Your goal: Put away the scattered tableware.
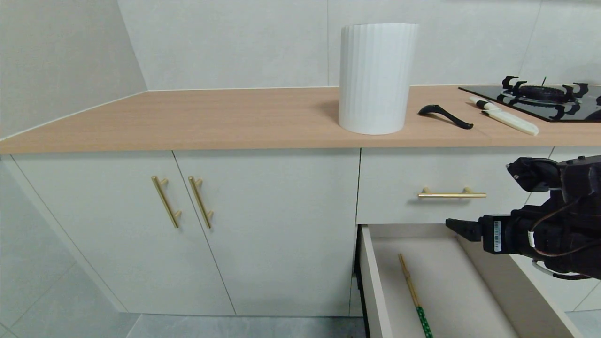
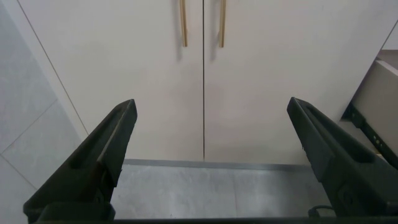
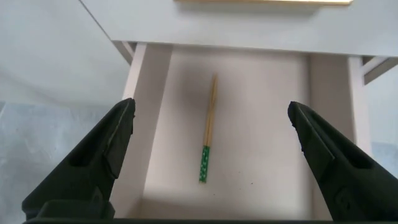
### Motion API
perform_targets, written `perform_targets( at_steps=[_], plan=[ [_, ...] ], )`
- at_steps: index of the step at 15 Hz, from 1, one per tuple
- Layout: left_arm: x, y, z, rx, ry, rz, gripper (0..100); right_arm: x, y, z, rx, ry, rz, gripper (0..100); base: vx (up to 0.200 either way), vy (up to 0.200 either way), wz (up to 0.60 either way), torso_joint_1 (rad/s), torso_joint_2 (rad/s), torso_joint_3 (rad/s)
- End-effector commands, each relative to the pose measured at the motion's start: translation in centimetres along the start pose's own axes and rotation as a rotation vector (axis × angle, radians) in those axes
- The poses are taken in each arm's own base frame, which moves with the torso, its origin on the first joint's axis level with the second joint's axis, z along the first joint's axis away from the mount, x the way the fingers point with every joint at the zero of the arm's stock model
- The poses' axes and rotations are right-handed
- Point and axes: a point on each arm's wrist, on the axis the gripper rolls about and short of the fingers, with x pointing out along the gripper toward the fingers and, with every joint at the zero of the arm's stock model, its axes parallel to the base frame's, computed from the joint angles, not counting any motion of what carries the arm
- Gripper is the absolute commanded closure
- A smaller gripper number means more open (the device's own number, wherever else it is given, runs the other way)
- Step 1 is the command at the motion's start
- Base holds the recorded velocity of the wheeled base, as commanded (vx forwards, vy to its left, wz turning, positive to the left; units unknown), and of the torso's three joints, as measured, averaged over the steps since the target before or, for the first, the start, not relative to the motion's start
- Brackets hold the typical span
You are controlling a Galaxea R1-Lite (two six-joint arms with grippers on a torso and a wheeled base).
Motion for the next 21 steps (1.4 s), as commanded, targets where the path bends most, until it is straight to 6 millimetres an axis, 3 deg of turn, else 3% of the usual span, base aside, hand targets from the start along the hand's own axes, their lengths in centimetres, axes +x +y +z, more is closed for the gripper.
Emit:
perform_targets(
  at_steps=[1, 21],
  plan=[
    [0.00, 0.00, 0.01, 0.000, -0.001, 0.001, 0, -0.02, -0.05, -0.01, 0.000, 0.000, -0.001, 0, 0.000, 0.000, 0.00, 0.076, -0.30, -0.227],
    [0.01, 0.00, 0.01, 0.000, 0.001, 0.001, 0, 0.67, -0.88, -0.31, -0.008, 0.024, -0.036, 0, 0.000, 0.000, 0.00, 0.182, -0.46, -0.286]
  ],
)
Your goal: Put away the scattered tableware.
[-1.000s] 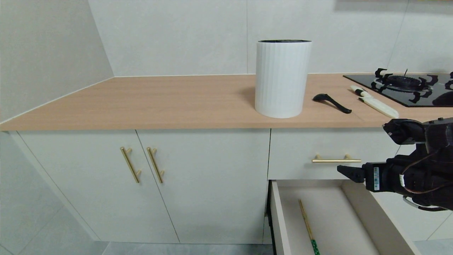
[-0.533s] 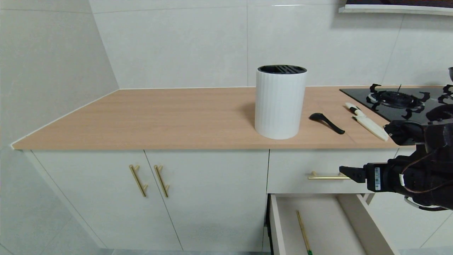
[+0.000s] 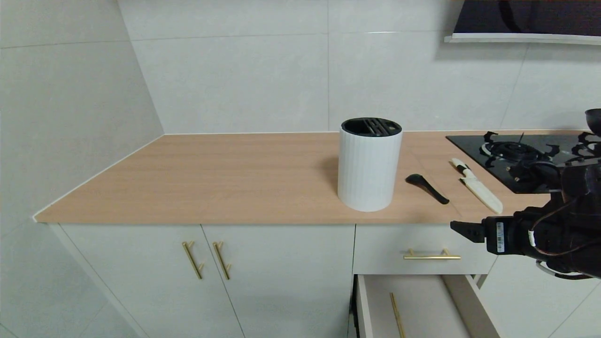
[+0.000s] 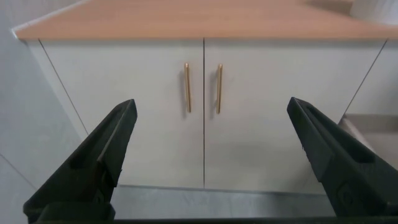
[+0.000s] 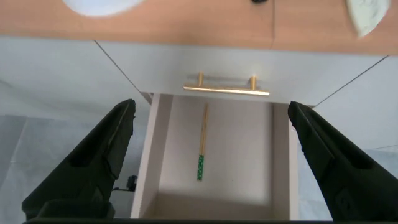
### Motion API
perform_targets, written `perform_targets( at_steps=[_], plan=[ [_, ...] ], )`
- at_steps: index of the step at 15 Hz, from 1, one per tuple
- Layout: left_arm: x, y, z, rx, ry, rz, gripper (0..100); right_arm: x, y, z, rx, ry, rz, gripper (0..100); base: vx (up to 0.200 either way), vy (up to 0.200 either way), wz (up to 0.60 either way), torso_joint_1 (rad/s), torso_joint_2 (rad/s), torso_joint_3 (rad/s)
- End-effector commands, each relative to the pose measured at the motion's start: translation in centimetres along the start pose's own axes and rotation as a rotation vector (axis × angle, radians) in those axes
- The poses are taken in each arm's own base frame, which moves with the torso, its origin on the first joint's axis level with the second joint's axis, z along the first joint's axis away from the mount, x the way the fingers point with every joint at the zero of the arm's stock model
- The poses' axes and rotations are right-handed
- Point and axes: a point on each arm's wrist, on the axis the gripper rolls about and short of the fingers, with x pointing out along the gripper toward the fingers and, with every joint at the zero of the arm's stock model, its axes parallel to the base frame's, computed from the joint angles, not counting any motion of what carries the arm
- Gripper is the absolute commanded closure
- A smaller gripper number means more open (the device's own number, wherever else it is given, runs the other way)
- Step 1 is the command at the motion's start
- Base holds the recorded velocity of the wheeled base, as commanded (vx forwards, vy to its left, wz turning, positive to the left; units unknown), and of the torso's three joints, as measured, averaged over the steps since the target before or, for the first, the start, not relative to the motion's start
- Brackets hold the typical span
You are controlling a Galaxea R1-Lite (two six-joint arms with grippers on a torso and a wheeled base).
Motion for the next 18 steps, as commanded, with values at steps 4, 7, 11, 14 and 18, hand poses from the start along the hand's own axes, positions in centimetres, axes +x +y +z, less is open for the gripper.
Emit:
perform_targets(
  at_steps=[4, 7, 11, 14, 18],
  plan=[
    [0.0, 0.0, 0.0, 0.000, 0.001, 0.001, 0, 0.4, -0.3, 0.3, 0.009, -0.017, -0.014, 0, 0.000, 0.000, 0.00, 0.094, -0.20, -0.113],
    [0.0, 0.0, 0.0, 0.000, 0.001, 0.001, 0, 1.0, -2.0, 1.1, -0.007, -0.065, -0.069, 0, 0.000, 0.000, 0.00, 0.000, 0.00, 0.000],
    [0.0, 0.0, 0.0, 0.000, 0.001, 0.001, 0, 4.0, -5.4, 4.8, -0.003, -0.169, 0.020, 0, 0.000, 0.000, 0.00, 0.000, 0.00, 0.000],
    [0.0, 0.0, 0.0, 0.000, 0.001, 0.001, 0, 8.1, -5.7, 6.1, -0.086, -0.154, 0.026, 0, 0.000, 0.000, 0.00, 0.000, 0.00, 0.000],
    [0.0, 0.0, 0.0, 0.000, 0.001, 0.001, 0, 13.8, -5.8, 7.3, -0.123, -0.233, 0.023, 0, 0.000, 0.000, 0.00, 0.000, 0.00, 0.000]
  ],
)
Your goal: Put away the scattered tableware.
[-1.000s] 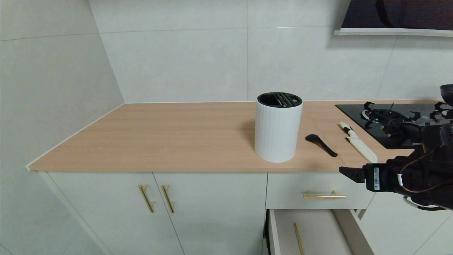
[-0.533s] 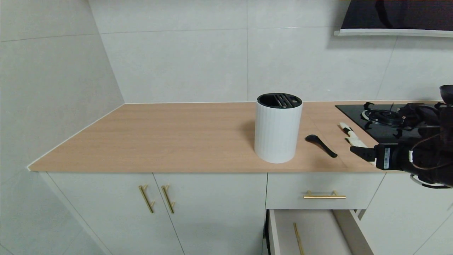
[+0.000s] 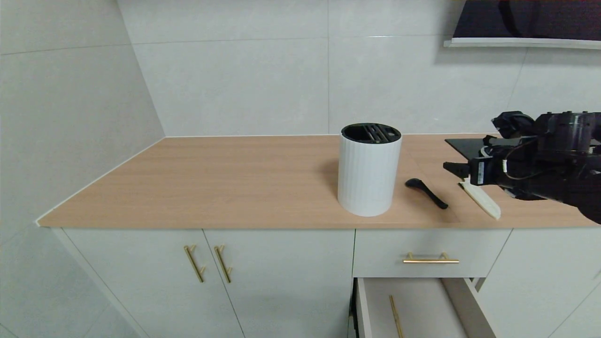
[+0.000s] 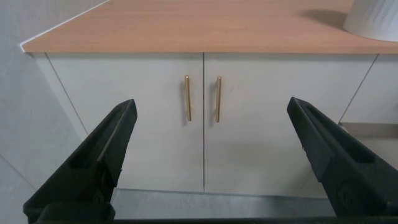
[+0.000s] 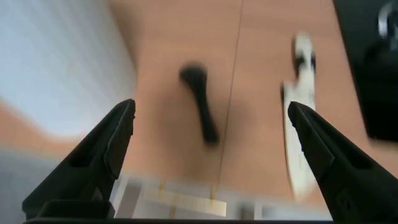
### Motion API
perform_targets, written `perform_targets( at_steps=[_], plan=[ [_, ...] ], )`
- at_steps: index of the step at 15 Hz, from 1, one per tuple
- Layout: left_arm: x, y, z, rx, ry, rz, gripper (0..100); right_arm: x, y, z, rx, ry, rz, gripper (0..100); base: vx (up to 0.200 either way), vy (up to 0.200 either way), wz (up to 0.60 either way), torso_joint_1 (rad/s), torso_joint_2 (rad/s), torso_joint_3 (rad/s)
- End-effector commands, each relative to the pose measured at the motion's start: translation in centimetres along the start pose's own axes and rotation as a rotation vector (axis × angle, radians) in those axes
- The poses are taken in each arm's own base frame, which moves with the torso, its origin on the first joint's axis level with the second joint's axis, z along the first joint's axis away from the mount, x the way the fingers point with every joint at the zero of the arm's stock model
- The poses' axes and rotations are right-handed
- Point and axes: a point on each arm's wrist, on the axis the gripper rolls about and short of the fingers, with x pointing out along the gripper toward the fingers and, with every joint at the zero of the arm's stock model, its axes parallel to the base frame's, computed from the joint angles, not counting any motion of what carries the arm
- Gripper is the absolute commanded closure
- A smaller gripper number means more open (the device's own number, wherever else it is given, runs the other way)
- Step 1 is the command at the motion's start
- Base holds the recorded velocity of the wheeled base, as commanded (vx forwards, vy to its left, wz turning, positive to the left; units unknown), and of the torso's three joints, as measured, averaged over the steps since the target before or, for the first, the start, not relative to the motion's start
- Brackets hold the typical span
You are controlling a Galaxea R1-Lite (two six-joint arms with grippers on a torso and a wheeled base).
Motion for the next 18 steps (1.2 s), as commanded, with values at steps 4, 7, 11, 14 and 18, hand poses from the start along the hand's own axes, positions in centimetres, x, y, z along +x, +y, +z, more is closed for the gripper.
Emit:
perform_targets(
  at_steps=[4, 7, 11, 14, 18],
  plan=[
    [0.0, 0.0, 0.0, 0.000, 0.001, 0.001, 0, 6.2, -0.1, -4.2, 0.007, 0.072, 0.117, 0, 0.000, 0.000, 0.00, 0.000, 0.00, 0.000],
    [0.0, 0.0, 0.0, 0.000, 0.000, 0.001, 0, 6.9, -0.7, -5.5, 0.023, 0.104, 0.181, 0, 0.000, 0.000, 0.00, 0.000, 0.00, 0.000],
    [0.0, 0.0, 0.0, 0.000, 0.001, 0.001, 0, 7.8, -0.7, -6.7, 0.023, 0.132, 0.176, 0, 0.000, 0.000, 0.00, 0.000, 0.00, 0.000],
    [0.0, 0.0, 0.0, 0.000, 0.001, 0.001, 0, 8.5, -0.7, -7.8, -0.001, 0.160, 0.143, 0, 0.000, 0.000, 0.00, 0.000, 0.00, 0.000],
    [0.0, 0.0, 0.0, 0.000, 0.001, 0.001, 0, 10.1, -1.5, -9.1, -0.009, 0.154, 0.094, 0, 0.000, 0.000, 0.00, 0.000, 0.00, 0.000]
  ],
)
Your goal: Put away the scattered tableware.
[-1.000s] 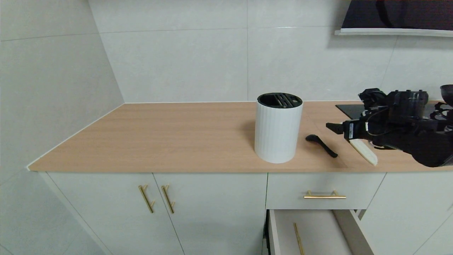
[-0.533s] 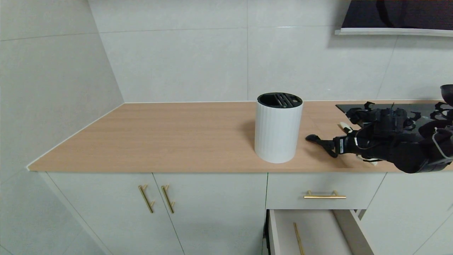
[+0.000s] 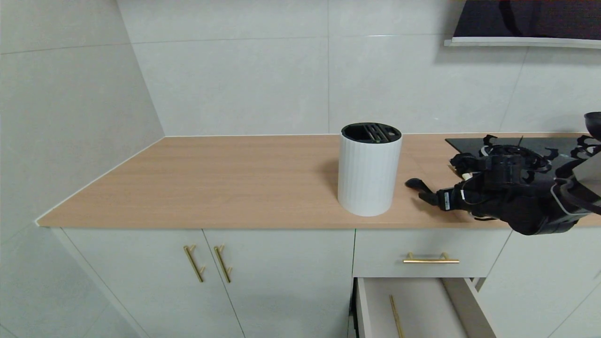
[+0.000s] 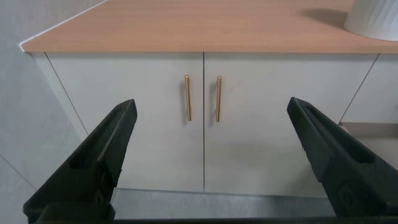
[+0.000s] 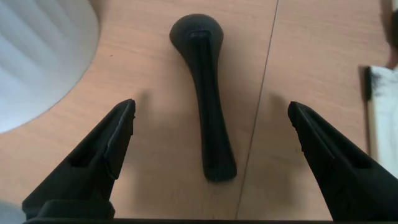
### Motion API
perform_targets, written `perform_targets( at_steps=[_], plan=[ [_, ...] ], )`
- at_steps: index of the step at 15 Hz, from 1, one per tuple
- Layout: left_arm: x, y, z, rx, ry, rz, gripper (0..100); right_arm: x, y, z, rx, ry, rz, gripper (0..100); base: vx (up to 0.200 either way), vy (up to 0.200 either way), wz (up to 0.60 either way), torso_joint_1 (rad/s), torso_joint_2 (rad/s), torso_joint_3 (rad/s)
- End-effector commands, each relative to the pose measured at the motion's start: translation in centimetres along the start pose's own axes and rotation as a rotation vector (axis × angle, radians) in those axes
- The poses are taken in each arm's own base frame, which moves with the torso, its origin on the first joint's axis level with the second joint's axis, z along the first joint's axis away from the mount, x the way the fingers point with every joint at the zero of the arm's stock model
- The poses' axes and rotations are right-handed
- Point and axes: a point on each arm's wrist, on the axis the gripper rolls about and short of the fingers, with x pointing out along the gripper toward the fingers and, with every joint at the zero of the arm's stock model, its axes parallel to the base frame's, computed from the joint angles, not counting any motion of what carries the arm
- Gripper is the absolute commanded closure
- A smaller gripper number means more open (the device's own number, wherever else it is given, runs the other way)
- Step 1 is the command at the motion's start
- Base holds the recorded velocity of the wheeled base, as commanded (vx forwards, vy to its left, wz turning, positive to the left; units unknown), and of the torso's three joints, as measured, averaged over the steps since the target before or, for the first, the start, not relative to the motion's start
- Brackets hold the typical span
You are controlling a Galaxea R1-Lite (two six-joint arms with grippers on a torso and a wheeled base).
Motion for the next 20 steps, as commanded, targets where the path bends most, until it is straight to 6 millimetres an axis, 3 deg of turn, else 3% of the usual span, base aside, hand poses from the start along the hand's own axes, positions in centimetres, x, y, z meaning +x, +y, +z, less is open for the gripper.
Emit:
perform_targets(
  at_steps=[1, 15, 16, 20],
  plan=[
    [0.01, 0.00, 0.01, 0.000, 0.001, 0.001, 0, 0.79, -0.41, -0.83, 0.006, 0.019, -0.005, 0, 0.000, 0.000, 0.00, 0.000, 0.00, 0.000],
    [0.01, 0.00, 0.01, 0.000, 0.001, 0.000, 0, 0.88, -0.48, -1.00, 0.008, 0.023, -0.006, 0, 0.000, 0.000, 0.00, 0.000, 0.00, 0.000],
    [0.01, 0.00, 0.01, 0.000, 0.001, 0.001, 0, 0.96, -0.49, -1.05, 0.008, 0.023, -0.007, 100, 0.000, 0.000, 0.00, 0.000, 0.00, 0.000],
    [0.01, 0.00, 0.01, 0.000, 0.001, 0.001, 0, 1.00, -0.49, -1.12, 0.008, 0.026, -0.005, 100, 0.000, 0.000, 0.00, 0.000, 0.00, 0.000]
  ],
)
